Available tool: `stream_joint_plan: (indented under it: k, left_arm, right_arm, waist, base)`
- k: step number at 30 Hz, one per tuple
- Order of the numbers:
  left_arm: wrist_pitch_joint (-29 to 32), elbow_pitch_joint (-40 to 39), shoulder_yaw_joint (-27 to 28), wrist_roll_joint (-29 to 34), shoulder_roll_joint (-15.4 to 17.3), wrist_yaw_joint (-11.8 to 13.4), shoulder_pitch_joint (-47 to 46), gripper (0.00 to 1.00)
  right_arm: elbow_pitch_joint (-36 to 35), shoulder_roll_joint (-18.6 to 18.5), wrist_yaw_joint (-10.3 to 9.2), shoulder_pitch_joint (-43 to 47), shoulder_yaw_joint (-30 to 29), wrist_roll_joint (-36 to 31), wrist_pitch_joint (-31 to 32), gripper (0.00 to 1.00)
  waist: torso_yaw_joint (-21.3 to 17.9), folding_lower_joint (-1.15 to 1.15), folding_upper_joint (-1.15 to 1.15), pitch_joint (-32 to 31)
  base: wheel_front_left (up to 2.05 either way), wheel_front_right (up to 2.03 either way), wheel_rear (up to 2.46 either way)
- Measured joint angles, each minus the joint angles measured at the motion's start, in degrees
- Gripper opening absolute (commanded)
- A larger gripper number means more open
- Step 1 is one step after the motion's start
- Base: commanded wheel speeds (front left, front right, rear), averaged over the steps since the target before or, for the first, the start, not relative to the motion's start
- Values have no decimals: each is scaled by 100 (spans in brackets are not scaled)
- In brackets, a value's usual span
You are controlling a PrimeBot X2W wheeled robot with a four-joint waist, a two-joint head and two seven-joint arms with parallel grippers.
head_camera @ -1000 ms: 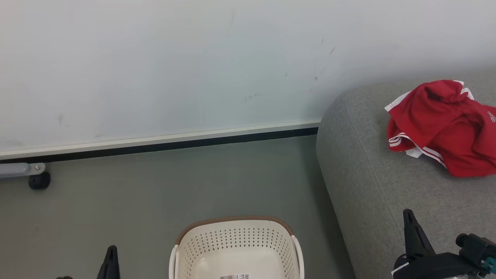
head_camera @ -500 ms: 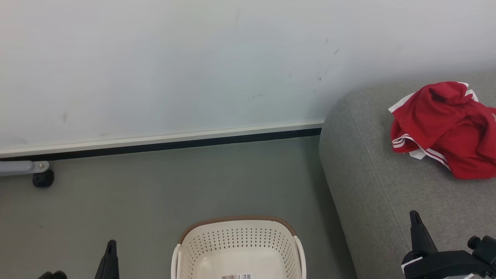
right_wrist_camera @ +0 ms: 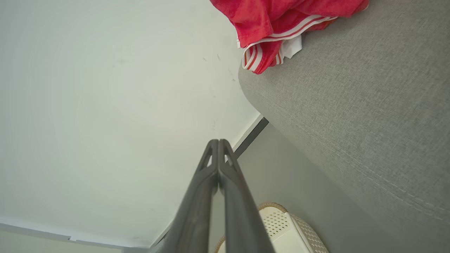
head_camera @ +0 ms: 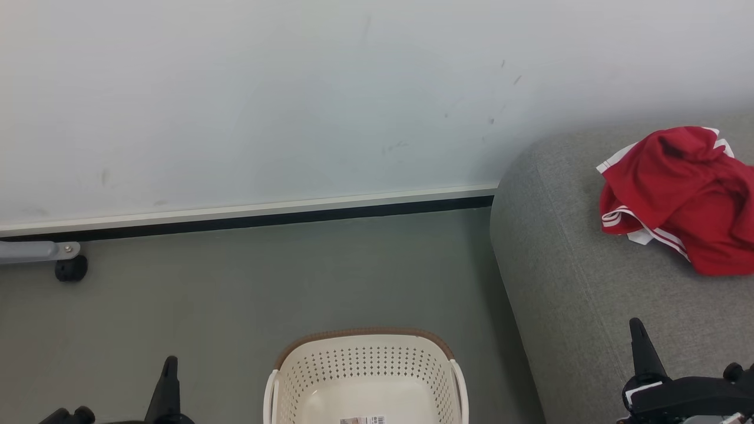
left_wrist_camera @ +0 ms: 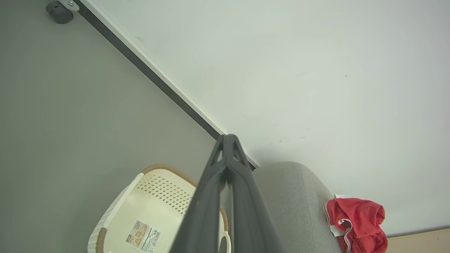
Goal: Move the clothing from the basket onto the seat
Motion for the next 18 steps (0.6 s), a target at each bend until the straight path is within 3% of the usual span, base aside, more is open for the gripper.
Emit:
stream_joint_plan:
  k: [18]
  left_arm:
    - [350,181,213,-1180,-122,-254,-278,0]
  right_arm:
    - [140,167,224,-58,-420,1283,345,0]
  waist:
    - [81,0,0,-6]
  base:
    - [0,0,0]
